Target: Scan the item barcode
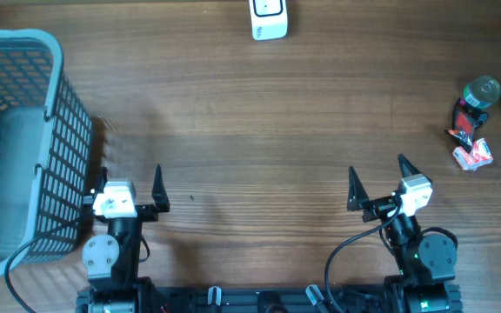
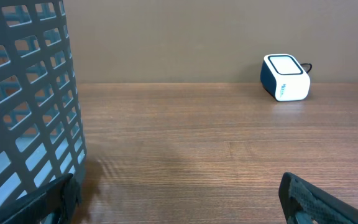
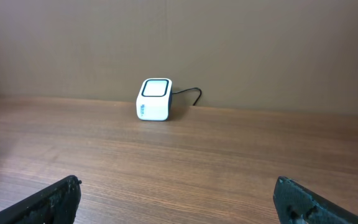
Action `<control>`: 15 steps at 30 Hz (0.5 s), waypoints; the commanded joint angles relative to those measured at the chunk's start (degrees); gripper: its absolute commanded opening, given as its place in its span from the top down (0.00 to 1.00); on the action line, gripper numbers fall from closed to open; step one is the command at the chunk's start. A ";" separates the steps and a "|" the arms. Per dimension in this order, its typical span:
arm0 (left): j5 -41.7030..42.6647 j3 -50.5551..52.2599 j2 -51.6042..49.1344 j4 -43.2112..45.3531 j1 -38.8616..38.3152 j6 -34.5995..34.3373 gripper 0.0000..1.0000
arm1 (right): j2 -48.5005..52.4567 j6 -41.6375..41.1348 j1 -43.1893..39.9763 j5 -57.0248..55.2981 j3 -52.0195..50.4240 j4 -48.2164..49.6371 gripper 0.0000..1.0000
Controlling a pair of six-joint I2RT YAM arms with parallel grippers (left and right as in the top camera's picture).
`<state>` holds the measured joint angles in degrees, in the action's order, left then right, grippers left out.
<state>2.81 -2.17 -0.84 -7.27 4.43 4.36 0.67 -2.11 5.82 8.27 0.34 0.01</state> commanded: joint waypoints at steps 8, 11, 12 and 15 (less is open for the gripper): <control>-0.96 0.48 0.57 0.17 -0.31 -0.55 0.00 | -0.50 0.55 0.20 -1.81 -0.04 0.31 0.00; -0.96 0.48 0.57 0.17 -0.31 -0.55 0.00 | -0.50 0.57 0.00 -1.81 -0.04 0.31 0.00; -0.96 0.48 0.57 0.17 -0.31 -0.55 0.00 | -0.50 0.57 -0.07 -1.81 -0.04 0.31 0.00; -0.96 0.48 0.57 0.17 -0.31 -0.55 0.00 | -0.48 0.57 -0.11 -1.81 -0.04 0.31 0.00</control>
<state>2.81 -2.17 -0.84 -7.27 4.45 4.36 0.67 -2.09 5.80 7.42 0.34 0.01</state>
